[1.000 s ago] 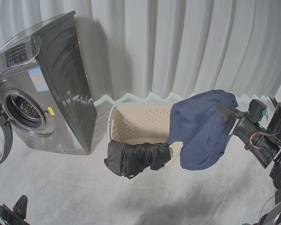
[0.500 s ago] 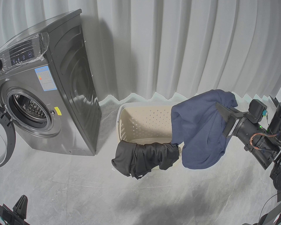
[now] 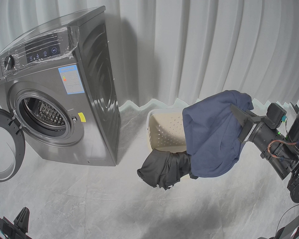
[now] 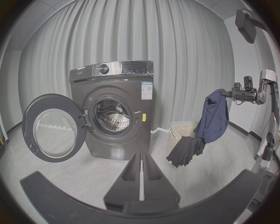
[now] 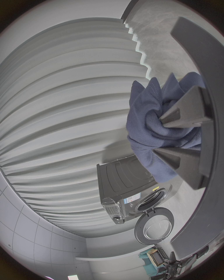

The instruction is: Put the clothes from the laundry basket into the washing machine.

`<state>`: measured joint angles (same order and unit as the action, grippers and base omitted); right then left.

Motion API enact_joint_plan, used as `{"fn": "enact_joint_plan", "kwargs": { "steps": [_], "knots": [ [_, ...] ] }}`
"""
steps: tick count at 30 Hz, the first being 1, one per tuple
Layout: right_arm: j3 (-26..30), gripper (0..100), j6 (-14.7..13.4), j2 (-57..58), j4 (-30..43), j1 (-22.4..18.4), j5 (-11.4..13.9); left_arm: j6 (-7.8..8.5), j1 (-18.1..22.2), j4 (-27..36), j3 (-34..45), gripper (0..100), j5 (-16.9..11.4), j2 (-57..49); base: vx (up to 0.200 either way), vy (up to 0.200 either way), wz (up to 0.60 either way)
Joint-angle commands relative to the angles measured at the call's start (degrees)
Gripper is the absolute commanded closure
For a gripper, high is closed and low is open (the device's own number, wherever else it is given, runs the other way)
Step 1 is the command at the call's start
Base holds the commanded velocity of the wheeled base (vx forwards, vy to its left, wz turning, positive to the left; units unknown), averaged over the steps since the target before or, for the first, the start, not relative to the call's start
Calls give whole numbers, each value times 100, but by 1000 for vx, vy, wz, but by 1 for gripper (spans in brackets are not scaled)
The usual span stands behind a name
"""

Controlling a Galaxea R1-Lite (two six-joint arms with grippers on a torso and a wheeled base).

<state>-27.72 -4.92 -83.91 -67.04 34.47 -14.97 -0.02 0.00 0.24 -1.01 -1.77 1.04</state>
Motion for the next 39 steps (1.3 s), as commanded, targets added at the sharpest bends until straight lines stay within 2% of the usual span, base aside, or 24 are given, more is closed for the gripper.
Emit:
{"fn": "enact_joint_plan", "kwargs": {
  "steps": [1,14,19,28,34,39],
  "knots": [
    [-5,100,0,-38,-2,68,-6,-6,0,2,92,100,1,-104,0,200,0],
    [-32,100,0,-20,-2,77,3,-15,0,2,92,100,1,-104,0,200,0],
    [-32,100,0,-73,-108,323,20,-24,0,2,92,100,-8,-104,0,200,0],
    [-111,100,0,-152,-336,314,-41,-15,0,2,92,100,-8,-104,0,200,0],
    [-84,100,0,-170,-319,270,-67,-24,0,2,92,100,-8,-104,0,0,0],
    [-67,100,-8,-240,-328,270,-59,-42,0,2,92,100,10,-104,-200,0,0]
  ]
}}
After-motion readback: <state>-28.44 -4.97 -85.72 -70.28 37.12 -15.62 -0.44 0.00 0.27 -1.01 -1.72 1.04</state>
